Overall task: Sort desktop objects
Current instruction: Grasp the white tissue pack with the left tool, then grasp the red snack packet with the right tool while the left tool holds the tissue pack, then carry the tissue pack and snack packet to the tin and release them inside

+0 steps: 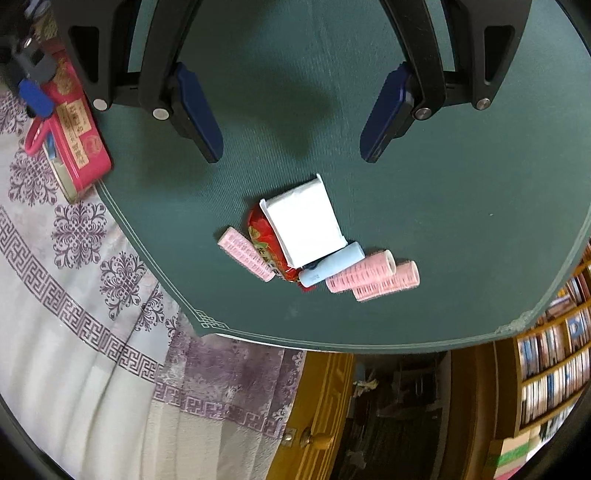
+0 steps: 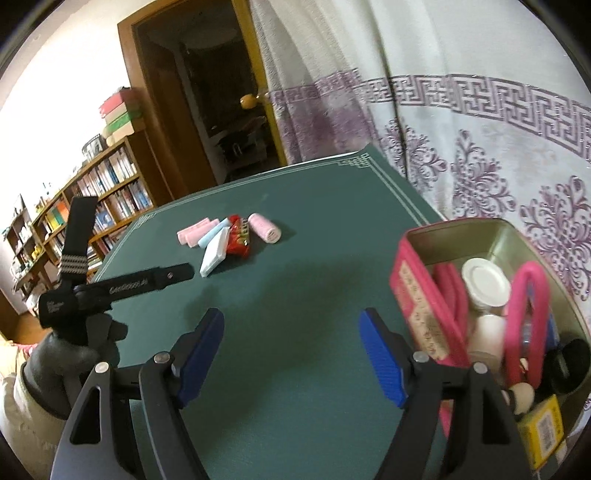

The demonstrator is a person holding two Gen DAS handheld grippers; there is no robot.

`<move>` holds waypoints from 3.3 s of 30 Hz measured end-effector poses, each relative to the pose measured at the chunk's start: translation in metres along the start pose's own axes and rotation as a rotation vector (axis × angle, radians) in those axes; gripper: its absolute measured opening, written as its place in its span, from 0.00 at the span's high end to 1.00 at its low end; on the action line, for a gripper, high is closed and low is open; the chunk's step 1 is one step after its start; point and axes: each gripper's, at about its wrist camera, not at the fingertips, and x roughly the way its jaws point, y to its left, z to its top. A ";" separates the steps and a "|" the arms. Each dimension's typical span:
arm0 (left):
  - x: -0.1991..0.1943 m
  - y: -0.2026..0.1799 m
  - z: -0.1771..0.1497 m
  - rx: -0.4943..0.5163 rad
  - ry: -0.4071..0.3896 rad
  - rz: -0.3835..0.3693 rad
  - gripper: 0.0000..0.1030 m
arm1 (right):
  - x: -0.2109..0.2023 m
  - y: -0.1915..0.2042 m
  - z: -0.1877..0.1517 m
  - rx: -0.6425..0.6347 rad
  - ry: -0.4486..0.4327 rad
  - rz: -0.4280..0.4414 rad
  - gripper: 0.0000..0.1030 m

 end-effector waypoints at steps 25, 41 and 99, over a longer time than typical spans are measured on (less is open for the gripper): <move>0.077 0.022 0.044 -0.044 0.052 0.057 0.49 | 0.040 -0.007 0.001 0.010 0.062 0.026 0.23; 0.035 0.048 0.015 -0.001 0.008 0.136 0.52 | 0.073 0.032 0.027 -0.059 0.081 0.076 0.23; -0.040 0.028 -0.043 0.028 -0.063 0.071 0.52 | 0.091 0.052 0.052 -0.023 0.092 0.147 0.67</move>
